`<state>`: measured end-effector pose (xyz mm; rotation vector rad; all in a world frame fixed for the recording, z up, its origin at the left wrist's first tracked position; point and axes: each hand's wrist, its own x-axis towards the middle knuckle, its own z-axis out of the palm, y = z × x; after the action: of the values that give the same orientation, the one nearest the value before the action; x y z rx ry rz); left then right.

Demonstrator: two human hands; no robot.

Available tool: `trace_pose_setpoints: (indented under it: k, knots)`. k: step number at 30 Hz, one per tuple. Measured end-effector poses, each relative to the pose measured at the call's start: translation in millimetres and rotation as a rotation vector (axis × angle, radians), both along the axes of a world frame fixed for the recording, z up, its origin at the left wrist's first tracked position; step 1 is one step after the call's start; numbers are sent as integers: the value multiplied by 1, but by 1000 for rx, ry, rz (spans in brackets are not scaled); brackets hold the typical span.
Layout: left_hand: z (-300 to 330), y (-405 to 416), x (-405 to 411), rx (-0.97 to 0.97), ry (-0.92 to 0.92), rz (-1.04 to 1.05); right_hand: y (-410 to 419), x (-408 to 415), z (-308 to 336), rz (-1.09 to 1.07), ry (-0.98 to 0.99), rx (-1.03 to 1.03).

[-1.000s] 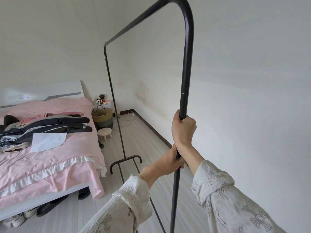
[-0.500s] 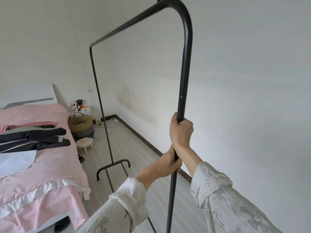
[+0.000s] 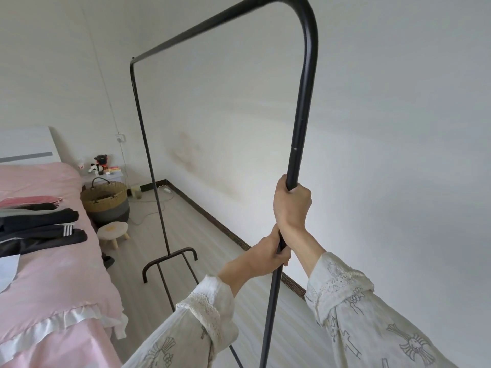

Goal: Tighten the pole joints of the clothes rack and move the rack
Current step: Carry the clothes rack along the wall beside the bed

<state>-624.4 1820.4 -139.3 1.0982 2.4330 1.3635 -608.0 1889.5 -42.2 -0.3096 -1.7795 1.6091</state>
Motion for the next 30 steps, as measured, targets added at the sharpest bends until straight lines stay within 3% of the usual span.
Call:
trace_pose_setpoints:
  k: [16, 30]
  knots:
    - [0, 59, -190, -23, 2, 165, 59, -203, -1, 106, -4, 32]
    - [11, 120, -343, -48, -18, 182, 122, -368, -1, 140, -28, 11]
